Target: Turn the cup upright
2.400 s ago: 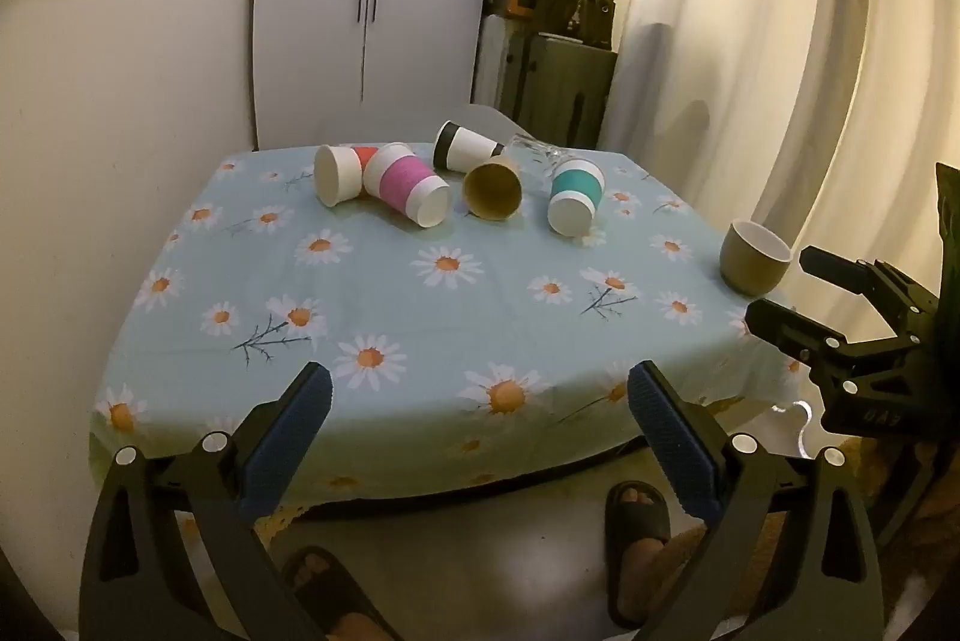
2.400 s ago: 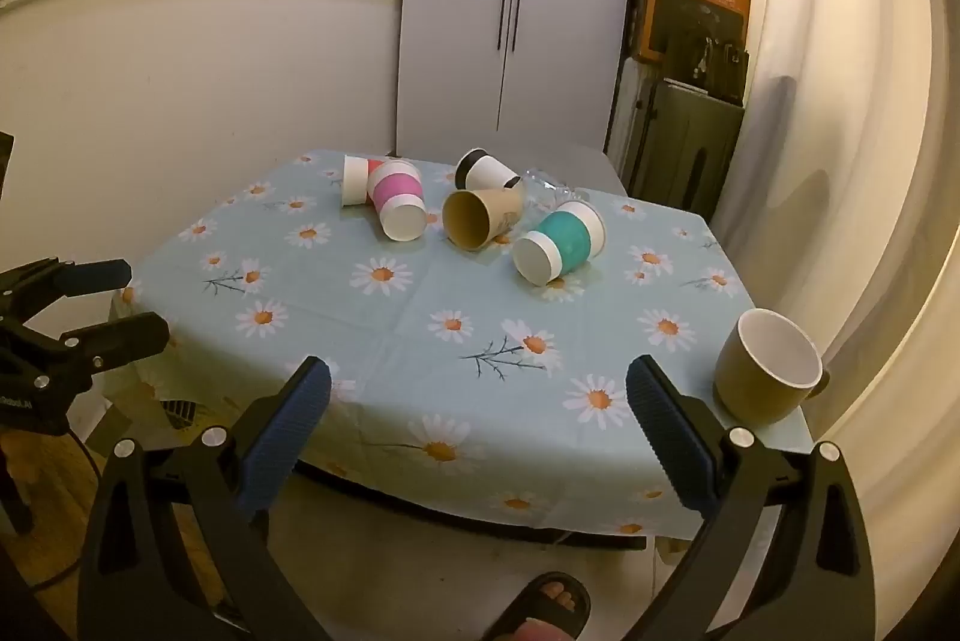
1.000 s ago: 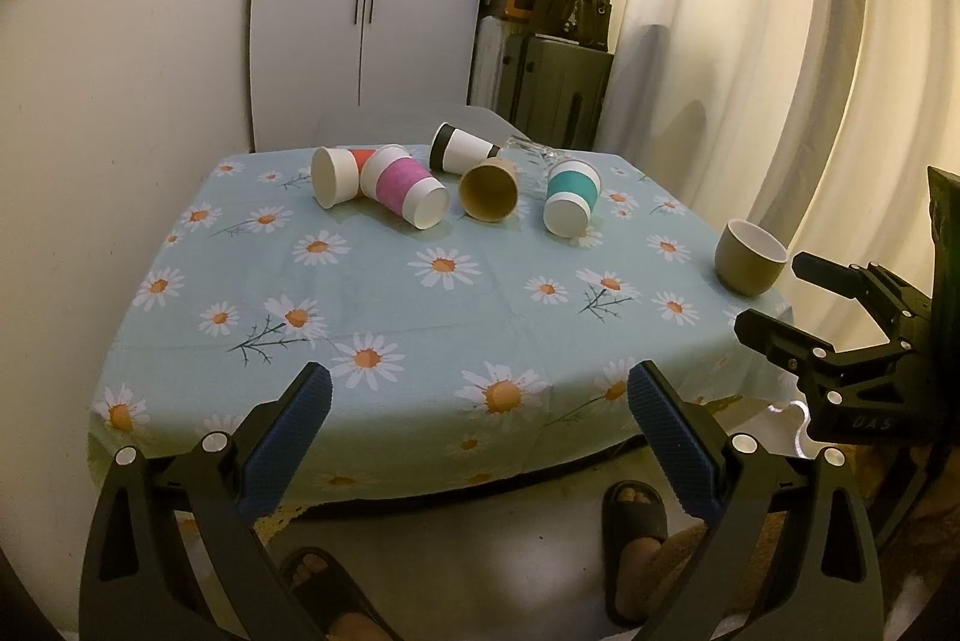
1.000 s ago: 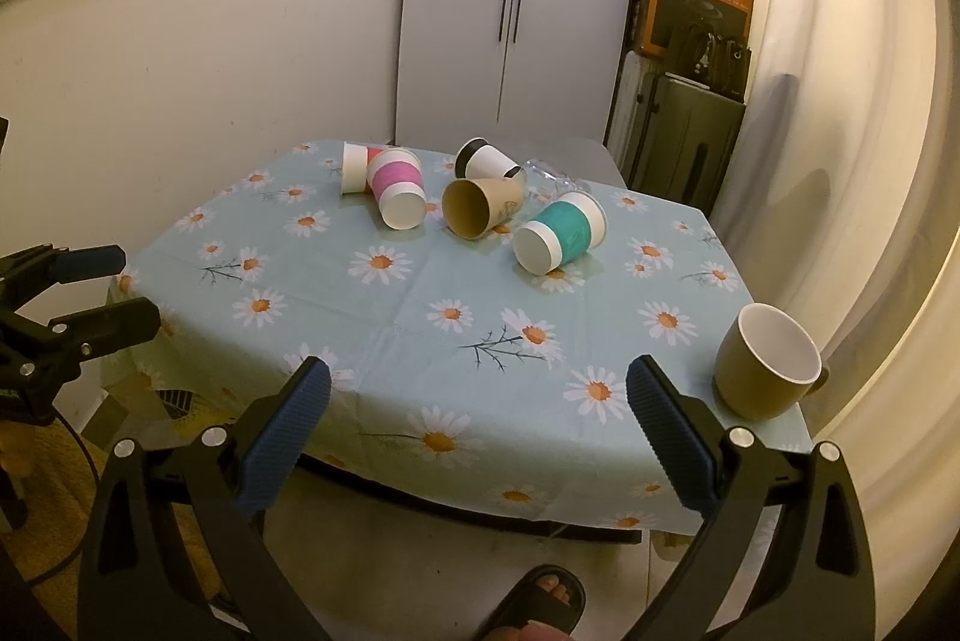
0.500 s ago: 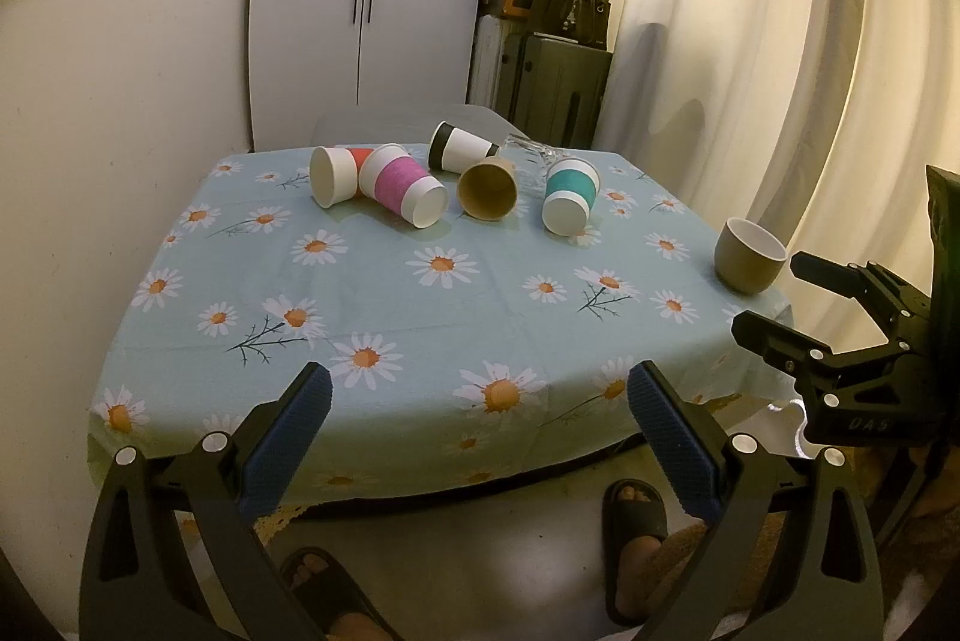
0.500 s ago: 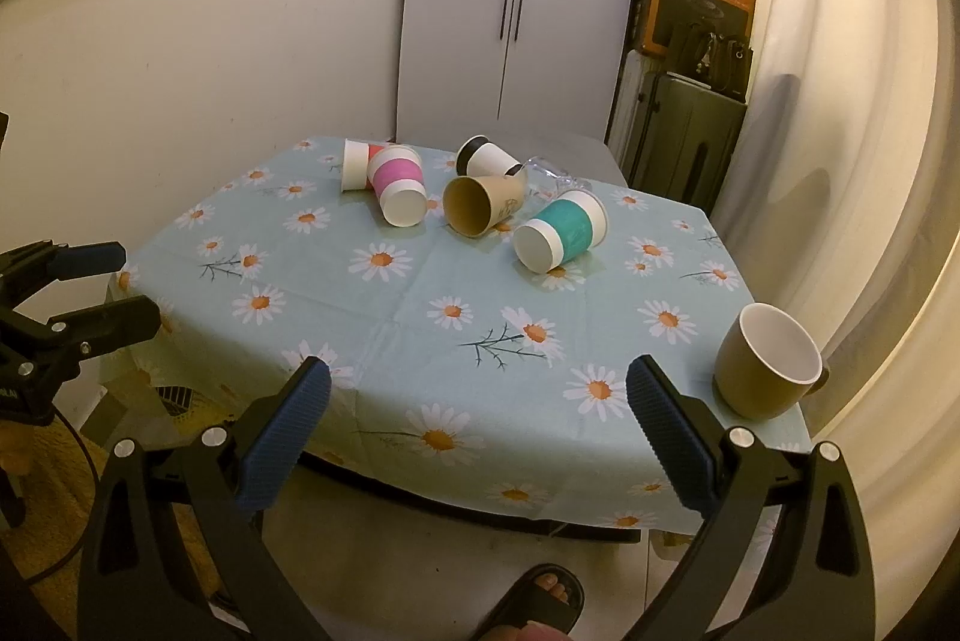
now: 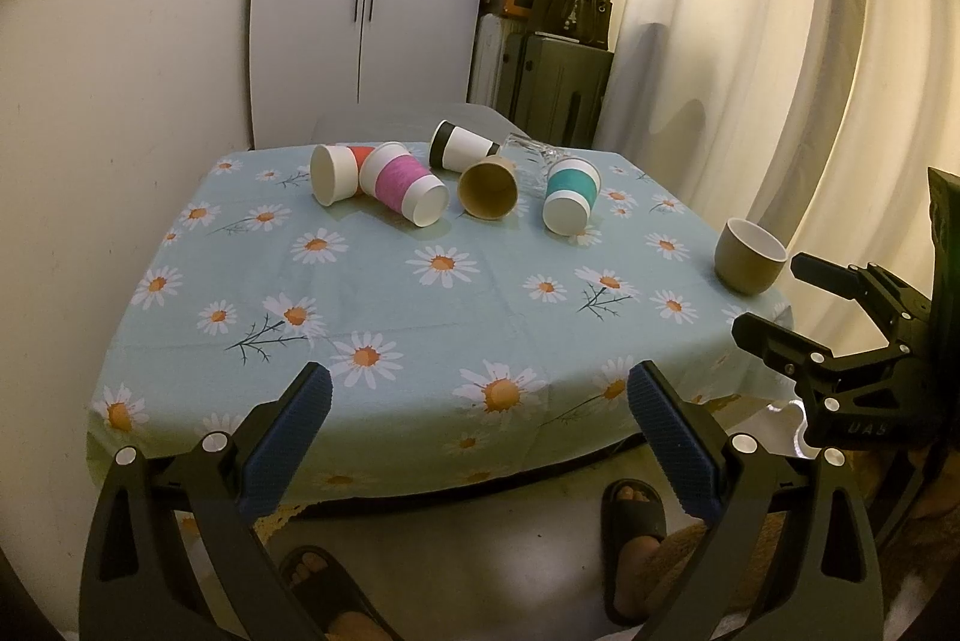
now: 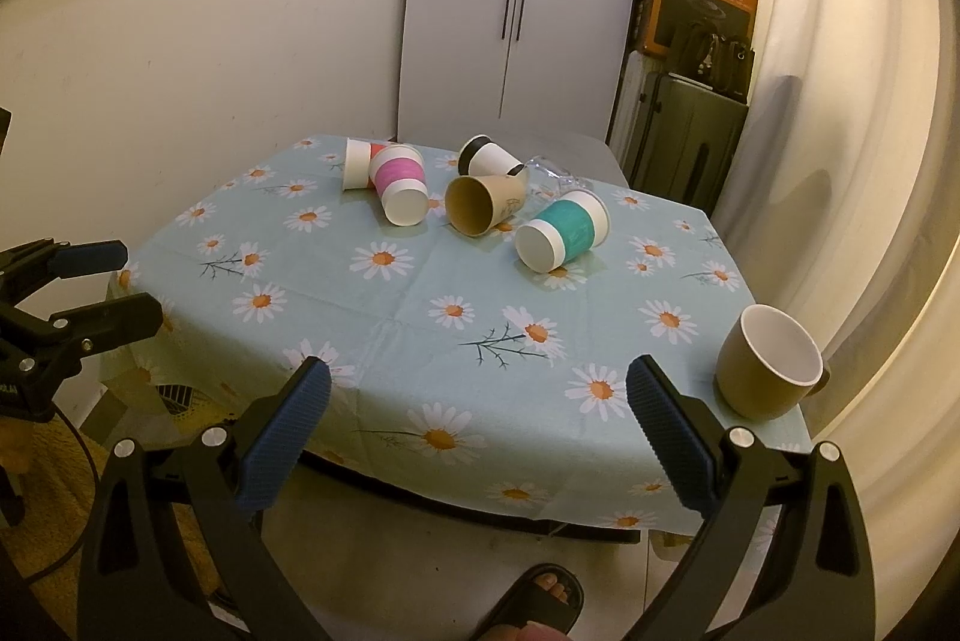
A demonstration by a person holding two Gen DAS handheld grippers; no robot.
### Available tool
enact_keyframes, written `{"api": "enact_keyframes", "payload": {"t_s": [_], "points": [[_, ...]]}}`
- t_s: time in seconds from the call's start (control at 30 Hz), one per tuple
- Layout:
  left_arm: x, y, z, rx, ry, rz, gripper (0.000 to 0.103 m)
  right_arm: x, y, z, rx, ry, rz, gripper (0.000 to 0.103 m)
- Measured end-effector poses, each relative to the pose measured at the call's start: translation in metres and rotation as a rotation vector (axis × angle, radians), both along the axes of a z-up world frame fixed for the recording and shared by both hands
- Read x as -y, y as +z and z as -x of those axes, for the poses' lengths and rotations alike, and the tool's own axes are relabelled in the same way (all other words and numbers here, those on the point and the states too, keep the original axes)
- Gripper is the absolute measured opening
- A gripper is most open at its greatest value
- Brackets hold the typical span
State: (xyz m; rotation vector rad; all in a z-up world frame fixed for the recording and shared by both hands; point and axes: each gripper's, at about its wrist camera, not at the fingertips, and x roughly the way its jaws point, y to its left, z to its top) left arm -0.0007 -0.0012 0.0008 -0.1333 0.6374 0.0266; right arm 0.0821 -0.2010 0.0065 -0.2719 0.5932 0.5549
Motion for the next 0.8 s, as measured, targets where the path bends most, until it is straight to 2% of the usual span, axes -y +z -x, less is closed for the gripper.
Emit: {"api": "enact_keyframes", "payload": {"t_s": [0.3, 0.5, 0.7, 0.8], "points": [[-0.003, -0.004, -0.003, -0.006, 0.013, 0.009, 0.096, -0.003, -0.002, -0.001, -0.015, 0.007, 0.012, 0.098], [-0.014, -0.001, -0.010, -0.027, 0.012, 0.033, 0.096, -0.014, 0.007, -0.011, -0.019, 0.040, 0.035, 0.098], [-0.045, 0.018, -0.038, -0.048, 0.038, 0.089, 0.096, -0.038, 0.037, -0.049, -0.038, 0.102, 0.003, 0.098], [-0.061, 0.026, -0.056, -0.060, 0.050, 0.113, 0.096, -0.061, 0.052, -0.078, -0.085, 0.158, -0.006, 0.098]]}}
